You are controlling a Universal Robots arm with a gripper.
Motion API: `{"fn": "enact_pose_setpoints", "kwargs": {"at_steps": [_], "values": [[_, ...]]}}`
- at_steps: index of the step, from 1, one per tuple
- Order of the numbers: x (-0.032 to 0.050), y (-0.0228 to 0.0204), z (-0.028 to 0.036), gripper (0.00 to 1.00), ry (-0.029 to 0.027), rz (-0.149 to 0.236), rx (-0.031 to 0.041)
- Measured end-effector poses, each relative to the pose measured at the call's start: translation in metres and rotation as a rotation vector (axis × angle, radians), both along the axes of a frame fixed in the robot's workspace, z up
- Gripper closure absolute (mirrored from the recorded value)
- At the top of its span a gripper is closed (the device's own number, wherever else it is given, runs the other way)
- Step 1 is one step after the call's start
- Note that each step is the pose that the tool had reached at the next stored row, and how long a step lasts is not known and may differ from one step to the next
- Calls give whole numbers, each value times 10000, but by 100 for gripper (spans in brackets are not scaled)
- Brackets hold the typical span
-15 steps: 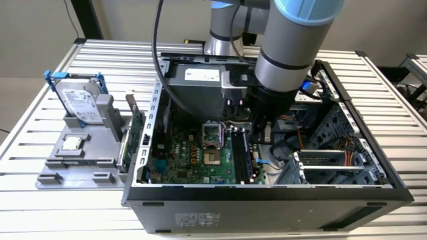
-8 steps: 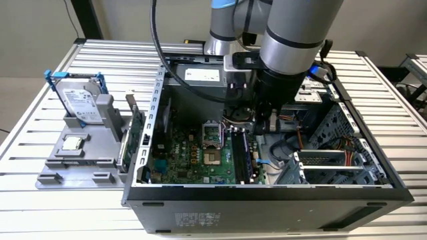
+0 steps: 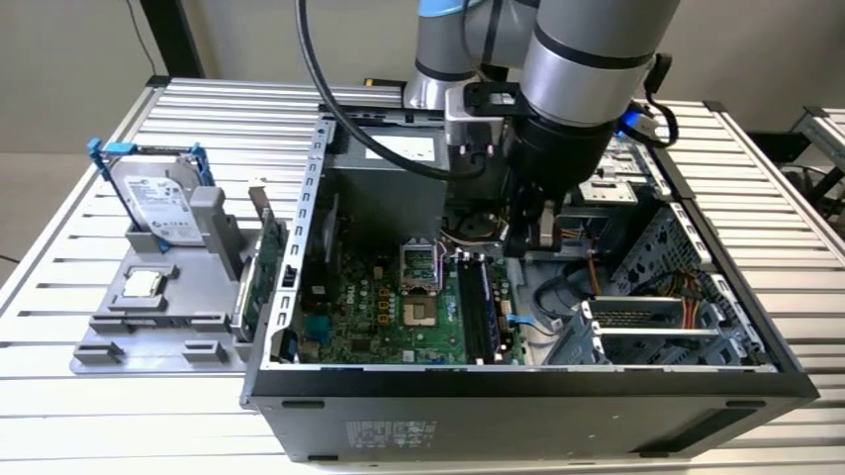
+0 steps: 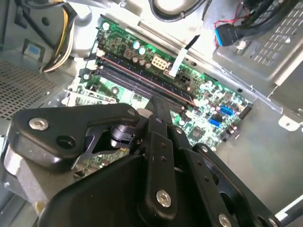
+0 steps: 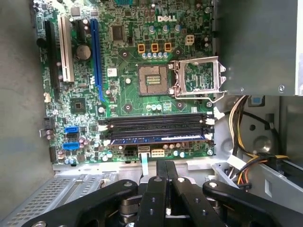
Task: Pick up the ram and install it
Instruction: 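Press down the ram until it locks into place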
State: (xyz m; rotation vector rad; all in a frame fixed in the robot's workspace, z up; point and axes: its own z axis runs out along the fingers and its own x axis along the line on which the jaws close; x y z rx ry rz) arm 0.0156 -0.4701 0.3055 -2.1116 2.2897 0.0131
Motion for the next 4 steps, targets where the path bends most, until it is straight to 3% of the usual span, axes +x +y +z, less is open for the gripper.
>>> {"fn": "enact_pose_setpoints", "kwargs": {"at_steps": [4], "values": [[0, 1, 21, 100, 1, 0, -3]]}}
